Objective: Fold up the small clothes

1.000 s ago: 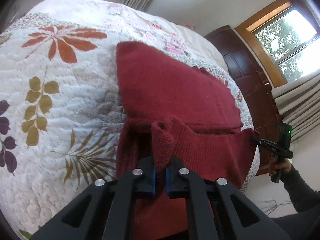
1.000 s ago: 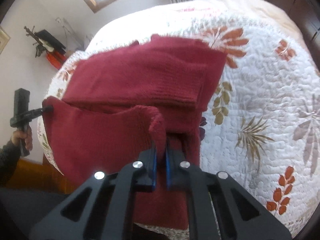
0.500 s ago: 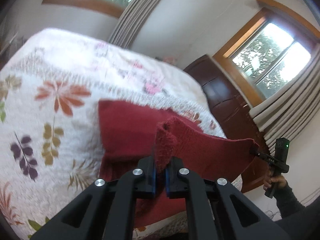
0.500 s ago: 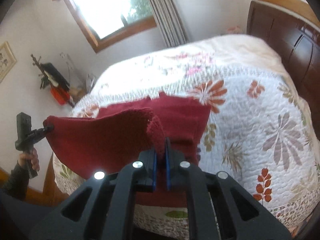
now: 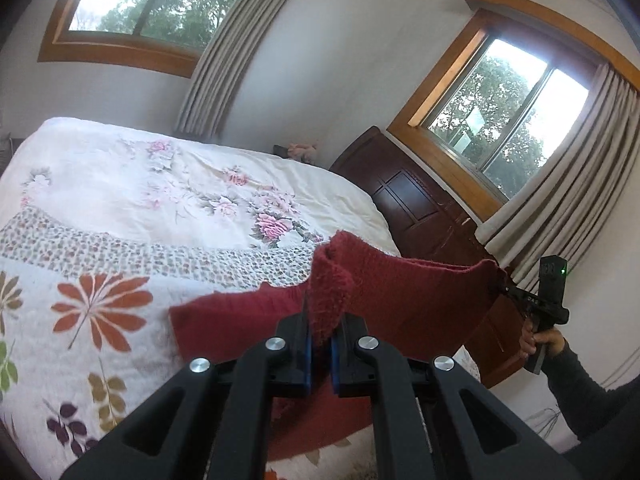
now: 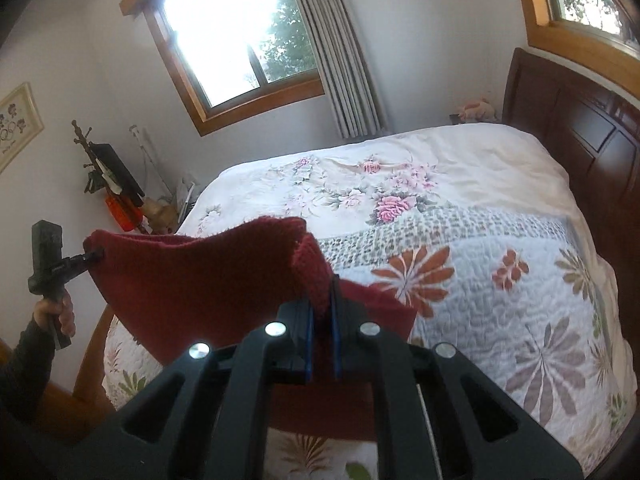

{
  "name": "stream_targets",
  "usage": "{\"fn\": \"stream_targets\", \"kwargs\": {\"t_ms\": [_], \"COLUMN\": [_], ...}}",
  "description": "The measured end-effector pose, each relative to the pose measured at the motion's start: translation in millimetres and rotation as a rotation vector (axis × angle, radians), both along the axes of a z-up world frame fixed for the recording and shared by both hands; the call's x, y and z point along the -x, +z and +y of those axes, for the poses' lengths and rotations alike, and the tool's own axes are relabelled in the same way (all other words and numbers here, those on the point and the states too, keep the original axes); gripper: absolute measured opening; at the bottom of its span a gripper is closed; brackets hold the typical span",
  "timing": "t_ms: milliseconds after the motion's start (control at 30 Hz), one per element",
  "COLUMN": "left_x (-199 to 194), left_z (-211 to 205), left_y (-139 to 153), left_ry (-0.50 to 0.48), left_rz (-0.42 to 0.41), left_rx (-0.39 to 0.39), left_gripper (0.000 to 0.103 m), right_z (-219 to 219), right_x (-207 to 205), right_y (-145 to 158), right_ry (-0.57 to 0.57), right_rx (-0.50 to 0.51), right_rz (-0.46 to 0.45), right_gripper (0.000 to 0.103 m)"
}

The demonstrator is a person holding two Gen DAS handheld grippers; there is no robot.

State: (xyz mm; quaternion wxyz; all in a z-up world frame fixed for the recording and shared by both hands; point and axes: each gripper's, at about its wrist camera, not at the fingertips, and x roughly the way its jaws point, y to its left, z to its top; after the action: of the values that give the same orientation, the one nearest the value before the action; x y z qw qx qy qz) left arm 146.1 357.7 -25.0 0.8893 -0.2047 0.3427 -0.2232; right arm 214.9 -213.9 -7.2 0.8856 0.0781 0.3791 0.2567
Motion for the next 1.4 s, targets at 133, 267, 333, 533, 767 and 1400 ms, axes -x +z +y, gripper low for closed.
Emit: {"fn": "stream_targets", "kwargs": {"t_ms": [133, 267, 333, 533, 767, 1400], "left_x": [-38.1, -80.8, -100.1, -148.9, -174.1, -226.2], "left_z": [6.1, 12.3, 14.6, 18.6, 41.0, 49.3], "left_y": [-15.0, -40.3, -56.7, -122.7, -199.6, -232.4], "left_ry": [-0.004, 0.003, 0.008, 0.029, 0.098, 0.132], "left_rz": [0.044, 0.112, 0.154, 0.325, 0.510, 0.581], "left_rx": [0.010, 0.021, 0.028, 0.051, 0.160, 0.192], "left_gripper": [0.006, 0.006, 0.006, 0.006, 0.006, 0.006], "right_z": [5.4, 10.9, 15.6, 33.7, 39.1, 40.1], "right_x": [-41.1, -91.6, -116.2, -167.5, -196.8, -237.5], "right_y": [-15.2, -47.3, -67.1, -134.1, -187.0, -226.3], "right_ry": [0.002, -0.010, -0.012, -0.002, -0.021, -0.081], "right_rx": [-0.005, -0.014, -0.010, 0.042, 0.088, 0.110], "right_rz": [0.048, 0.141, 0.191, 0.345, 0.450, 0.531], "right_gripper": [0.006, 0.006, 0.006, 0.006, 0.006, 0.006]}}
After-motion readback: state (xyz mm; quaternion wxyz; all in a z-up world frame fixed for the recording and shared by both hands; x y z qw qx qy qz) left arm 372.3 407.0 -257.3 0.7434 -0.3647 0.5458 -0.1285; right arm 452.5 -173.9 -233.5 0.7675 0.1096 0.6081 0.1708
